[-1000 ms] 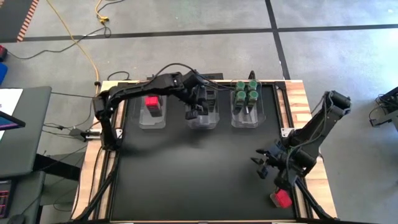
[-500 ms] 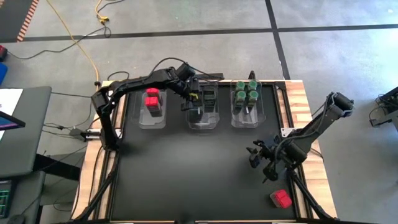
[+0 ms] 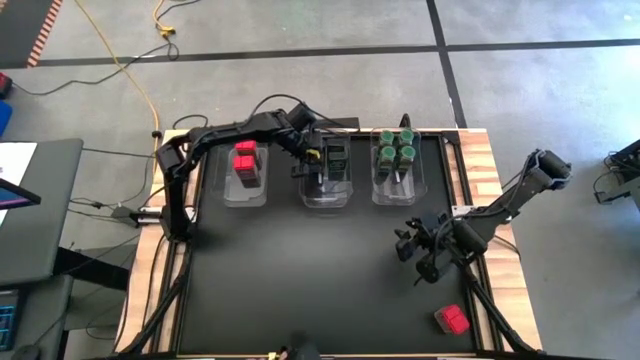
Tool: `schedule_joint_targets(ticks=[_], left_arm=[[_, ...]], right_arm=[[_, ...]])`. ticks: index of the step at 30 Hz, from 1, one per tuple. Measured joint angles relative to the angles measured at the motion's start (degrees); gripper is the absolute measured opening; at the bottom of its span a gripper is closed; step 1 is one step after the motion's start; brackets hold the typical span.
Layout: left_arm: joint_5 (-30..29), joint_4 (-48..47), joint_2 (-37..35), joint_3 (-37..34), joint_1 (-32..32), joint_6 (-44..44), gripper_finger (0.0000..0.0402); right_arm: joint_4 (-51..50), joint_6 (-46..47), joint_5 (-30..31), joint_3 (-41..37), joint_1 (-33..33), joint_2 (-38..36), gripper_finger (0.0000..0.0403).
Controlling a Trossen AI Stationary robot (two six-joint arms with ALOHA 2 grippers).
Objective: Sort spices by type
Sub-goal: Put the black seasoning can into the middle transparent bin
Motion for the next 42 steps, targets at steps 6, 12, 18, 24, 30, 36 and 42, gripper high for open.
schedule_joint_targets(ticks=[6,12,18,24,30,36,42], left_arm=[[0.0,1.2,0.2,0.0,0.1,0.8,0.0131],[0.5,2.0,2.7,0.0,0.1,0.2,0.0131],[0.2,2.6,2.8,0.1,0.1,-1.3,0.0132],[-0.6,3.0,2.9,0.2,0.2,-1.4,0.0132],[-2.1,3.1,2.9,0.3,0.2,-1.4,0.0135],[-2.5,3.1,2.9,0.3,0.2,-2.0,0.0152],[-2.6,3.0,2.9,0.3,0.2,-2.4,0.0158]], right_arm=[[0.0,0.0,0.0,0.0,-0.7,0.0,0.0245],[0.1,0.0,0.0,0.0,-1.1,0.0,0.0245],[1.0,0.0,0.0,0.0,-1.0,0.0,0.0245],[1.1,0.0,0.0,0.0,-1.1,0.0,0.0245],[1.1,0.0,0.0,0.0,-1.1,0.0,0.0245],[1.2,0.0,0.0,0.0,-1.1,0.0,0.0245],[1.2,0.0,0.0,0.0,-1.1,0.0,0.0245]])
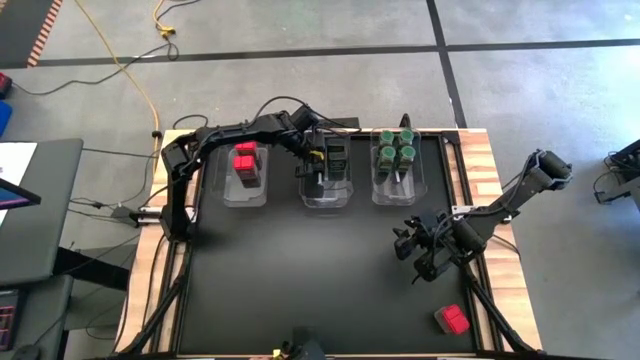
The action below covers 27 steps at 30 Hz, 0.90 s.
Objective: Sort spices by type
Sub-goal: Put the black seasoning can into the middle transparent bin
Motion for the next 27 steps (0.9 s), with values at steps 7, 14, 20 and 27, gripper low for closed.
schedule_joint_targets(ticks=[7,14,20,27], left_arm=[[0.0,0.0,0.0,0.0,-0.1,-0.1,0.0159],[-0.1,0.0,0.0,0.0,-0.1,-0.1,0.0159],[-0.6,0.0,0.0,0.0,-0.1,-2.0,0.0160],[-0.6,-0.3,0.0,0.0,-0.2,-1.5,0.0164]], right_arm=[[0.2,0.0,0.0,0.0,0.0,0.0,0.0245],[0.4,0.0,0.0,0.0,0.0,0.0,0.0245],[0.4,0.0,0.0,0.0,0.0,0.0,0.0245],[0.4,0.0,0.0,0.0,0.0,0.0,0.0245]])
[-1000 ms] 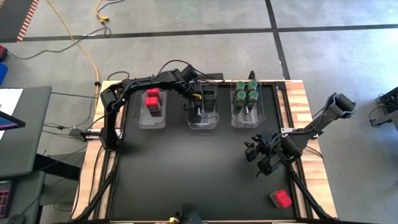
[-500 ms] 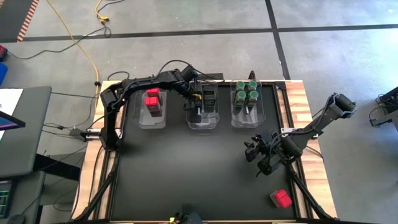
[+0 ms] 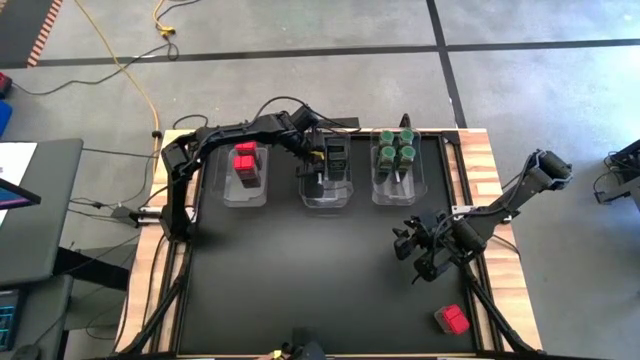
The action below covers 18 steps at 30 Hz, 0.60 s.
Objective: Sort spices by type
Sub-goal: Put the black seasoning can into the middle transparent bin
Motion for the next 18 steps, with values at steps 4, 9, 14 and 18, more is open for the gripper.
schedule_joint_targets(ticks=[4,9,14,18], left_arm=[[0.0,-0.2,0.0,0.0,-0.2,0.1,0.0184],[-0.7,-0.1,0.0,0.0,-0.2,-0.9,0.0217],[-2.7,0.1,0.0,0.0,-0.2,-1.2,0.0228],[-4.1,0.1,0.0,0.0,-0.2,-2.0,0.0229]], right_arm=[[0.0,0.0,0.0,0.0,0.0,0.0,0.0245],[0.0,0.0,0.0,0.0,0.0,0.0,0.0245],[0.0,0.0,0.0,0.0,0.0,0.0,0.0245],[0.1,0.0,0.0,0.0,0.0,0.0,0.0245]])
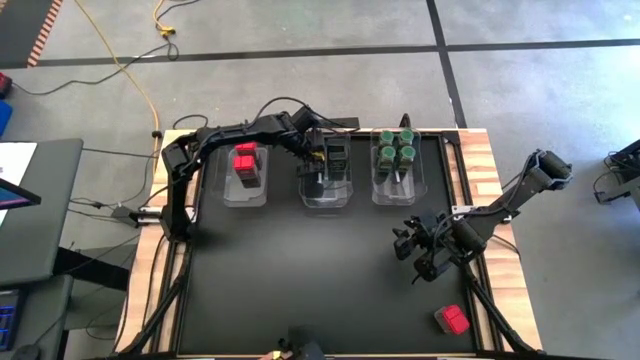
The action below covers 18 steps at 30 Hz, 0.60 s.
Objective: Sort spices by type
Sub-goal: Put the black seasoning can into the middle transparent bin, then put the red seasoning can into the left transparent bin
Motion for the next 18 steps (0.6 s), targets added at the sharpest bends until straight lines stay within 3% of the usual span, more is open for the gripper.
schedule_joint_targets(ticks=[11,18], left_arm=[[-0.6,-0.1,0.0,0.0,-1.3,-3.9,0.0229],[-9.7,-1.4,-1.5,0.0,-2.7,-4.4,0.0229]], right_arm=[[0.6,0.0,0.0,0.0,0.0,0.0,0.0245],[0.6,-0.1,0.0,0.0,0.0,0.0,0.0245]])
